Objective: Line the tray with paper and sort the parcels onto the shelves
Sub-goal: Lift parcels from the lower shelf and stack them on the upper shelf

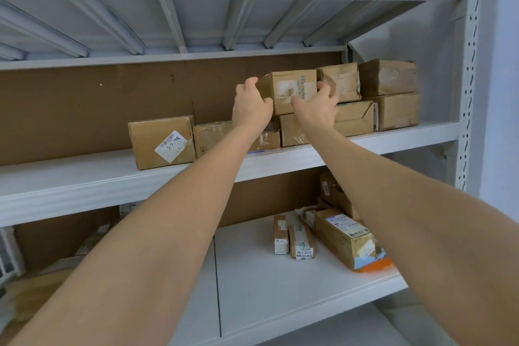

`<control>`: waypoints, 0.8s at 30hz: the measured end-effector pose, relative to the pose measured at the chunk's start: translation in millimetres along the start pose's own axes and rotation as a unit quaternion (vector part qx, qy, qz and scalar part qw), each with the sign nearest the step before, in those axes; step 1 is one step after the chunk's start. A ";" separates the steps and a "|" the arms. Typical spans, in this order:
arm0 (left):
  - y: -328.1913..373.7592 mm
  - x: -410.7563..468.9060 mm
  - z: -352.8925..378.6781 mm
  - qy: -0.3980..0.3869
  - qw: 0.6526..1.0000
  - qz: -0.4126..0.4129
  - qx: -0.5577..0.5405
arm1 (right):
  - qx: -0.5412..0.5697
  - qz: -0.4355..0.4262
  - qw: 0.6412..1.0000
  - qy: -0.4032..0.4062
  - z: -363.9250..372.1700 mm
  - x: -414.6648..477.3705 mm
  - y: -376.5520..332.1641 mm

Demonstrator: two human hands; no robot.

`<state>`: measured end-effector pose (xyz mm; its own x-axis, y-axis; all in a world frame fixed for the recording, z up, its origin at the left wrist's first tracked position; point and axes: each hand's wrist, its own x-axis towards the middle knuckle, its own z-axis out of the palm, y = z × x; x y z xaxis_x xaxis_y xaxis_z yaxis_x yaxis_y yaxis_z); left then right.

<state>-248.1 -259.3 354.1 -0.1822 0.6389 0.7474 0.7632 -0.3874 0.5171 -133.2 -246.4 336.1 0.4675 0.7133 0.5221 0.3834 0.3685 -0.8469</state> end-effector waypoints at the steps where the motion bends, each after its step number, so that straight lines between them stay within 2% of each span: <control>1: -1.9 -7.4 -0.8 0.015 1.000 0.009 -0.005 | -0.004 -0.006 1.000 0.003 -1.4 -5.8 1.4; 13: -25.1 -93.2 -7.5 0.066 0.995 0.074 0.024 | -0.026 -0.043 0.999 -0.006 -12.1 -79.2 39.5; 20: -73.9 -154.9 -15.5 -0.016 0.984 0.121 0.128 | -0.064 -0.047 0.996 -0.051 -3.3 -129.1 78.9; 24: -112.4 -178.4 -27.7 -0.069 0.978 0.090 0.177 | -0.073 -0.040 0.992 -0.099 13.9 -156.4 97.4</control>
<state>-318.5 -348.2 174.2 0.0425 0.6749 0.7367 0.9465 -0.2634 0.1866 -180.1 -313.8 170.6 0.2712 0.7930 0.5456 0.5310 0.3495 -0.7719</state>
